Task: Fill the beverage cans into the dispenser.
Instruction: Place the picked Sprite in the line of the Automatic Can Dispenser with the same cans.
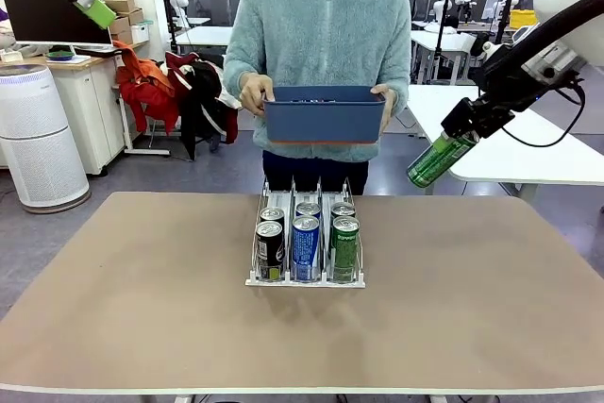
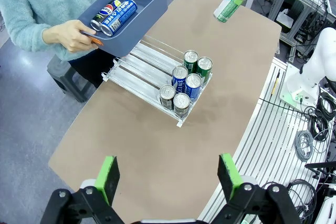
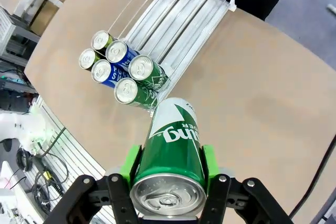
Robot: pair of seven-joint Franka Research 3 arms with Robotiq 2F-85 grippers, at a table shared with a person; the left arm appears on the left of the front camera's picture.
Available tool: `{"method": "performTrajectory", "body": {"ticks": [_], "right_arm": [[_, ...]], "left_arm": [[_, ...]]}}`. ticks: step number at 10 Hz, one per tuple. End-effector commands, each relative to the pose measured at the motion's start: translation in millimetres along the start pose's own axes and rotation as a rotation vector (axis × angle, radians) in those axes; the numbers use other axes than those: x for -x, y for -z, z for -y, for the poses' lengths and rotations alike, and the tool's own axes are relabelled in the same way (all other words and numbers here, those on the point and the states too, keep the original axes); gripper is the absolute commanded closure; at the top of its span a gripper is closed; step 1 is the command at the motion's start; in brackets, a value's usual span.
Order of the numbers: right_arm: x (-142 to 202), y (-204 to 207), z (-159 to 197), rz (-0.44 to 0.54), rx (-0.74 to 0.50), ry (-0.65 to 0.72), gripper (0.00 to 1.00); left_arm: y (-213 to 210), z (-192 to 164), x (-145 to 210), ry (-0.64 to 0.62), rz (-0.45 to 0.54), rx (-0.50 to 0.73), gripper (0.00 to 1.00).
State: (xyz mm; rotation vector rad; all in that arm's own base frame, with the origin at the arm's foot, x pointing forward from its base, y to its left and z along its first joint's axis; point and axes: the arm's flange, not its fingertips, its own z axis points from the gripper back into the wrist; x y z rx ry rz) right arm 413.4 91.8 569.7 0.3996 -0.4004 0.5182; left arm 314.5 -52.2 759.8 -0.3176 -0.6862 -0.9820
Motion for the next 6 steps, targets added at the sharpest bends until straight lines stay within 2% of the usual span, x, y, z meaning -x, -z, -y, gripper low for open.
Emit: {"method": "performTrajectory", "body": {"ticks": [1,6], "right_arm": [[2.2,1.9,0.0,-0.017,0.008,0.002,0.42],[2.6,3.5,0.9,-0.014,0.002,-0.001,0.42]], "left_arm": [[0.3,-0.4,1.1,0.002,-0.009,-0.004,0.0],[0.3,-0.4,1.1,0.002,-0.009,-0.004,0.0]]}}
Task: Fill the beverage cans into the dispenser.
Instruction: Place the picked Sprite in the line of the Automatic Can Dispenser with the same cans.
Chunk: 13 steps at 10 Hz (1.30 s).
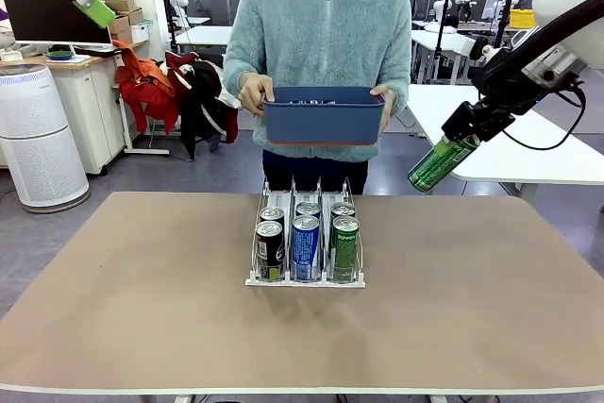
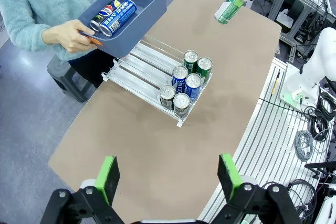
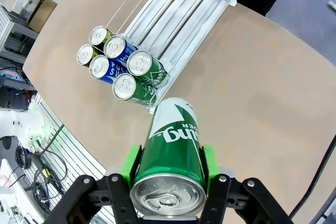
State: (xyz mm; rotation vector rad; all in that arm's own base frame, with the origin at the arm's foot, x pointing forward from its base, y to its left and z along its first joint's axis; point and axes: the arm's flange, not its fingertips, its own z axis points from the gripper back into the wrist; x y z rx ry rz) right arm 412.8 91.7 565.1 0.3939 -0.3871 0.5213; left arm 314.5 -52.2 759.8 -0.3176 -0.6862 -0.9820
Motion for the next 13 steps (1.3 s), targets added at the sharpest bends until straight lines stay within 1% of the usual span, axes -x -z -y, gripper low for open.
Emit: {"method": "performTrajectory", "body": {"ticks": [1,3,4,5,7,8,9,10,11,12,13], "right_arm": [[11.3,1.9,-8.9,0.028,0.003,0.034,0.42],[31.3,-5.8,-17.7,0.045,0.021,0.103,0.42],[49.1,1.3,-30.0,0.083,0.043,0.134,0.42],[64.4,6.0,-39.5,0.1,0.113,0.159,0.42],[84.6,9.4,-47.2,0.093,0.138,0.185,0.42],[96.8,19.9,-56.5,0.113,0.141,0.218,0.42],[107.2,22.9,-63.8,0.112,0.154,0.252,0.42],[110.2,25.6,-61.5,0.106,0.158,0.258,0.42],[117.1,34.0,-68.2,0.093,0.142,0.276,0.42],[121.5,43.9,-73.8,0.077,0.129,0.28,0.42],[119.4,49.3,-70.9,0.047,0.114,0.261,0.42]], "left_arm": [[0.3,-0.4,1.1,0.002,-0.009,-0.004,0.0],[0.3,-0.4,1.1,0.002,-0.009,-0.004,0.0],[0.3,-0.4,1.1,0.002,-0.009,-0.004,0.0],[0.3,-0.4,1.1,0.002,-0.009,-0.004,0.0],[0.3,-0.4,1.1,0.002,-0.009,-0.004,0.0],[0.3,-0.4,1.1,0.002,-0.009,-0.004,0.0],[0.3,-0.4,1.1,0.002,-0.009,-0.004,0.0],[0.3,-0.4,1.1,0.002,-0.009,-0.004,0.0],[0.3,-0.4,1.1,0.002,-0.009,-0.004,0.0],[0.3,-0.4,1.1,0.002,-0.009,-0.004,0.0],[0.3,-0.4,1.1,0.002,-0.009,-0.004,0.0]]}}
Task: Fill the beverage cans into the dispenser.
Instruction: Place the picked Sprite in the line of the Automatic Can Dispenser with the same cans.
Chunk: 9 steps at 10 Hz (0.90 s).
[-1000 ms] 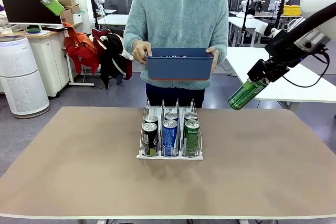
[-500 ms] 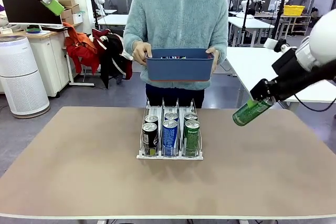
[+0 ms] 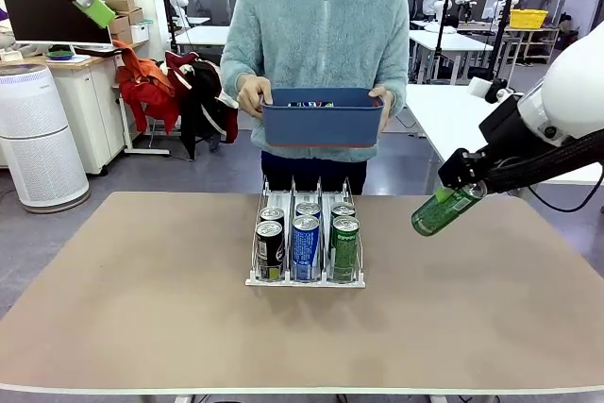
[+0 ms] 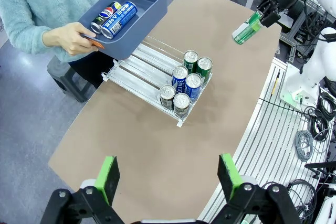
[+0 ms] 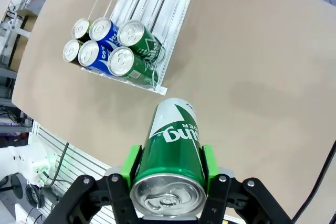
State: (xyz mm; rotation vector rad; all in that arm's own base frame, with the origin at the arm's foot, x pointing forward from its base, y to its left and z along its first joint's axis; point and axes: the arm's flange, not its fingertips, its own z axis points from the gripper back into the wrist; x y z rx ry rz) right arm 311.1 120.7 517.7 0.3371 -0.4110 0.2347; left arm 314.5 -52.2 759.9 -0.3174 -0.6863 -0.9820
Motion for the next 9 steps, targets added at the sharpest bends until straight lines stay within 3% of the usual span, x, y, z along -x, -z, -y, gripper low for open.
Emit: {"method": "performTrajectory", "body": {"ticks": [1,4,9], "right_arm": [[32.0,25.8,-1.0,-0.03,-0.024,-0.015,0.42],[35.8,51.2,-5.2,-0.101,-0.052,-0.038,0.42],[28.6,112.6,-25.2,-0.133,-0.083,-0.049,0.42]], "left_arm": [[0.4,-0.4,1.2,0.002,-0.009,-0.004,0.0],[0.4,-0.4,1.2,0.002,-0.009,-0.004,0.0],[0.4,-0.4,1.2,0.002,-0.009,-0.004,0.0]]}}
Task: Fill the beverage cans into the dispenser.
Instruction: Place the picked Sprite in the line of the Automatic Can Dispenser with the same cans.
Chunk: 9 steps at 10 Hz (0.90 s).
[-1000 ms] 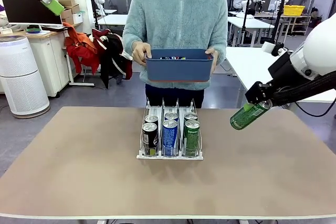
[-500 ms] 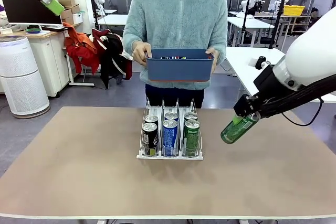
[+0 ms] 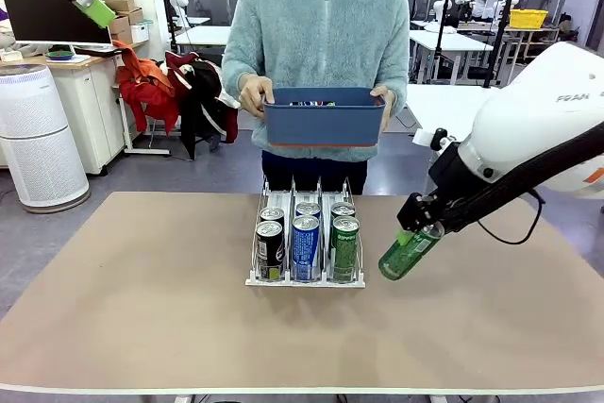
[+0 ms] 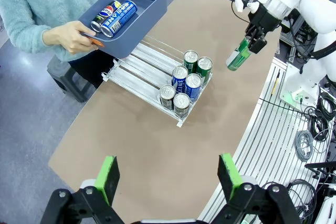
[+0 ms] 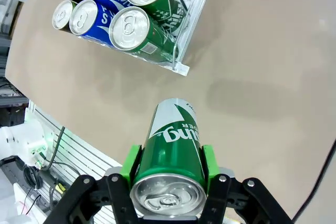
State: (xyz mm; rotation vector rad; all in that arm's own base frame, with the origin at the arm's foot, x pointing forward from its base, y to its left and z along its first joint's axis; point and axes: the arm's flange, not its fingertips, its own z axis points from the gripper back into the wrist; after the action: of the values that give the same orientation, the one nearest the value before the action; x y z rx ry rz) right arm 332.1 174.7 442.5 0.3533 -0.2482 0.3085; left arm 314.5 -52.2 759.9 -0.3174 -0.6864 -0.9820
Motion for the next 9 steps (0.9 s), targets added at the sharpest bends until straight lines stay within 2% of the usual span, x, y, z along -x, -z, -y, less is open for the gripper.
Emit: {"method": "performTrajectory", "body": {"ticks": [1,2,4,7,8,9], "right_arm": [[16.3,34.8,-9.2,0.031,-0.017,-0.028,0.42],[11.2,42.5,-15.5,0.014,-0.015,-0.042,0.42],[1.3,63.3,-36.0,0.045,0.026,-0.032,0.42],[-8.6,59.1,-44.1,0.071,0.024,-0.071,0.42],[-1.7,37.1,-38.1,-0.013,-0.059,-0.321,0.42],[-4.6,59.1,-37.6,0.033,0.034,-0.07,0.42]], "left_arm": [[0.4,-0.4,1.2,0.002,-0.009,-0.004,0.0],[0.4,-0.4,1.2,0.002,-0.009,-0.004,0.0],[0.4,-0.4,1.2,0.002,-0.009,-0.004,0.0],[0.4,-0.4,1.2,0.002,-0.009,-0.004,0.0],[0.4,-0.4,1.2,0.002,-0.009,-0.004,0.0],[0.4,-0.4,1.2,0.002,-0.009,-0.004,0.0]]}}
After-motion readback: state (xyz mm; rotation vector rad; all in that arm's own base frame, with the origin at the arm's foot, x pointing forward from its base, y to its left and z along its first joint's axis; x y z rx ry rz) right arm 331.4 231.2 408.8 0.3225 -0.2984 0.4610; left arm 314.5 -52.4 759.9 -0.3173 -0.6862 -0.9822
